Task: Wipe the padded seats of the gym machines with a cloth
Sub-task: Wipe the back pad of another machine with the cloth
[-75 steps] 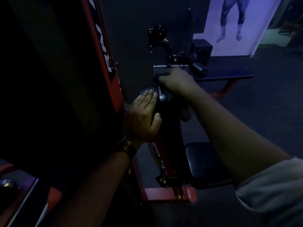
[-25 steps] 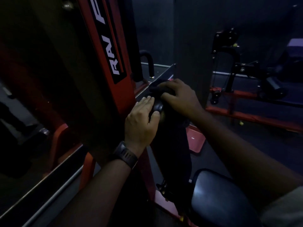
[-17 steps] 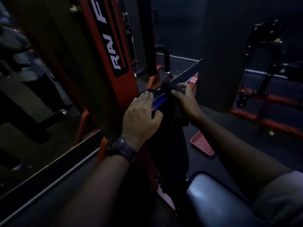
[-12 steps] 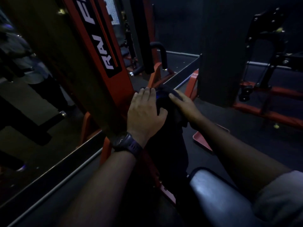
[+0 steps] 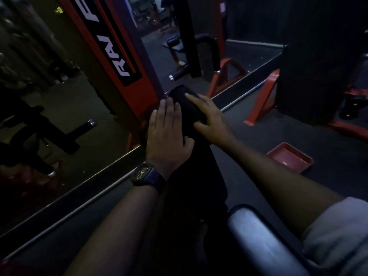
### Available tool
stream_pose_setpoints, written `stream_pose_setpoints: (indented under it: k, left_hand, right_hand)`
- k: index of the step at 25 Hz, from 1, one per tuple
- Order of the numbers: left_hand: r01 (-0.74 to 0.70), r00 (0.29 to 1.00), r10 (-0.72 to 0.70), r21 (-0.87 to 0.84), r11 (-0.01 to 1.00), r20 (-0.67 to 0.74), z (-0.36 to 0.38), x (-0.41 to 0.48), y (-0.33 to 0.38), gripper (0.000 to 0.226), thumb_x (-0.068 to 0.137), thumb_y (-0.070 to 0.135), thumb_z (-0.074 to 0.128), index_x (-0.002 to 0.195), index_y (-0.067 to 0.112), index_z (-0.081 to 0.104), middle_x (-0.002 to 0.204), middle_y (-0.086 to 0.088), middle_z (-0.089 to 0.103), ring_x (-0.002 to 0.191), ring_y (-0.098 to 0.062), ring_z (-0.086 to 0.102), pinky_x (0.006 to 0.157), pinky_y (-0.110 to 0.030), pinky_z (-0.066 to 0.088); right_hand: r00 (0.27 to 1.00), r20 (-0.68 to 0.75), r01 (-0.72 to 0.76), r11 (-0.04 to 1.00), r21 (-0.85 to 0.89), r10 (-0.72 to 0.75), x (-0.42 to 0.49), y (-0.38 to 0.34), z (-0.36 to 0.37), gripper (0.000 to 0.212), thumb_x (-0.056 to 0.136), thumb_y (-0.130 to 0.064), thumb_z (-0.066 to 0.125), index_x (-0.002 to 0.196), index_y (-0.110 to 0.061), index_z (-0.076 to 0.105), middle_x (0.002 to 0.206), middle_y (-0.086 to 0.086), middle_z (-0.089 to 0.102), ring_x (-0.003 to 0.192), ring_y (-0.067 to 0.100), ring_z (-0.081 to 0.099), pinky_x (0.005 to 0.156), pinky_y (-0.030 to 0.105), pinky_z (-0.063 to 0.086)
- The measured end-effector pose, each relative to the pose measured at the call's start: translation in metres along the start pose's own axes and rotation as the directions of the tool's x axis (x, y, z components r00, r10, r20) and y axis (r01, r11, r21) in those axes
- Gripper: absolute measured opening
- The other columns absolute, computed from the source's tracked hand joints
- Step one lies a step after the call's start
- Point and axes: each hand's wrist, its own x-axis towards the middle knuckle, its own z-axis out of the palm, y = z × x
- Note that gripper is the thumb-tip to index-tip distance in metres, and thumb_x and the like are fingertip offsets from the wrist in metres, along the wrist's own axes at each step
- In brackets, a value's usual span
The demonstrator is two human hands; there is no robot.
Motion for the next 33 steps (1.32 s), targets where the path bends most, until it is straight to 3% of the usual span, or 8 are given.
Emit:
stream_pose_setpoints:
  k: [5, 8, 11, 15, 18, 24, 28, 33]
  left_hand:
    - [0.011, 1.000, -0.012, 0.097, 0.995, 0.013, 0.003, 0.005, 0.009, 0.089, 0.080, 0.041, 0.050, 0.156, 0.001, 0.030, 0.165, -0.019, 0.025, 0.154, -0.033, 0.019, 0.125, -0.044, 0.005]
    - [0.073, 0.997, -0.074, 0.124, 0.990, 0.002, 0.005, 0.006, 0.018, 0.092, 0.078, 0.045, 0.053, 0.156, 0.001, 0.031, 0.165, -0.018, 0.026, 0.154, -0.032, 0.019, 0.125, -0.044, 0.006]
    - [0.066, 0.998, -0.068, 0.128, 0.990, 0.014, 0.004, 0.007, 0.018, 0.095, 0.076, 0.047, 0.055, 0.156, 0.001, 0.032, 0.164, -0.018, 0.026, 0.154, -0.032, 0.019, 0.125, -0.044, 0.008]
    - [0.068, 0.998, -0.069, 0.146, 0.987, 0.000, 0.006, 0.007, 0.017, 0.097, 0.076, 0.048, 0.058, 0.155, 0.000, 0.032, 0.164, -0.019, 0.026, 0.153, -0.032, 0.019, 0.125, -0.044, 0.008]
    - [0.058, 0.998, -0.056, 0.171, 0.984, -0.020, 0.007, 0.007, 0.018, 0.096, 0.076, 0.047, 0.060, 0.155, -0.001, 0.033, 0.163, -0.021, 0.027, 0.153, -0.033, 0.020, 0.125, -0.046, 0.012]
    - [0.089, 0.996, -0.091, 0.209, 0.974, 0.000, 0.008, 0.008, 0.021, 0.101, 0.074, 0.051, 0.064, 0.154, -0.002, 0.033, 0.163, -0.021, 0.027, 0.153, -0.034, 0.020, 0.125, -0.045, 0.009]
    - [0.115, 0.993, -0.116, 0.182, 0.977, -0.004, 0.009, 0.007, 0.024, 0.099, 0.075, 0.051, 0.061, 0.154, -0.002, 0.033, 0.163, -0.022, 0.026, 0.153, -0.035, 0.020, 0.125, -0.045, 0.006]
    - [0.168, 0.985, -0.174, 0.164, 0.972, 0.019, 0.010, 0.009, 0.033, 0.108, 0.066, 0.048, 0.068, 0.156, 0.001, 0.031, 0.165, -0.020, 0.023, 0.155, -0.034, 0.015, 0.125, -0.045, 0.002]
  right_hand:
    - [0.997, 0.077, 0.017, 0.987, -0.161, -0.005, -0.028, 0.062, -0.005, 0.081, 0.072, -0.014, 0.052, 0.151, -0.030, 0.039, 0.149, 0.007, 0.047, 0.122, 0.034, 0.056, 0.099, 0.048, 0.051]
    - [0.998, 0.048, -0.031, 0.998, -0.049, 0.033, -0.008, 0.047, -0.005, 0.078, 0.079, -0.014, 0.052, 0.153, -0.034, 0.038, 0.154, 0.005, 0.042, 0.129, 0.031, 0.051, 0.107, 0.043, 0.044]
    - [0.980, 0.153, -0.153, 0.970, 0.190, 0.125, -0.031, 0.032, -0.001, 0.076, 0.086, -0.025, 0.048, 0.157, -0.041, 0.025, 0.161, -0.002, 0.032, 0.140, 0.022, 0.040, 0.113, 0.040, 0.037]
    - [0.994, 0.081, -0.101, 0.946, 0.308, 0.080, -0.014, 0.030, 0.000, 0.062, 0.099, -0.044, 0.047, 0.157, -0.039, 0.026, 0.163, -0.003, 0.032, 0.147, 0.015, 0.032, 0.118, 0.041, 0.032]
    - [0.999, 0.042, -0.005, 0.950, 0.311, -0.009, 0.007, 0.028, 0.006, 0.053, 0.101, -0.045, 0.047, 0.153, -0.041, 0.035, 0.160, -0.006, 0.036, 0.144, 0.015, 0.038, 0.114, 0.048, 0.038]
    - [0.990, 0.086, -0.133, 0.930, 0.343, 0.110, -0.023, 0.052, 0.019, 0.054, 0.099, -0.056, 0.040, 0.151, -0.050, 0.028, 0.156, -0.004, 0.037, 0.142, 0.017, 0.039, 0.107, 0.053, 0.044]
    - [0.999, 0.040, -0.020, 0.960, 0.280, 0.009, -0.014, 0.047, 0.018, 0.054, 0.101, -0.050, 0.042, 0.153, -0.047, 0.029, 0.155, -0.003, 0.037, 0.137, 0.020, 0.043, 0.104, 0.051, 0.046]
    - [0.971, 0.113, -0.234, 0.934, 0.272, 0.210, -0.057, 0.068, 0.027, 0.055, 0.103, -0.044, 0.043, 0.154, -0.045, 0.025, 0.155, -0.002, 0.038, 0.135, 0.020, 0.043, 0.105, 0.050, 0.044]
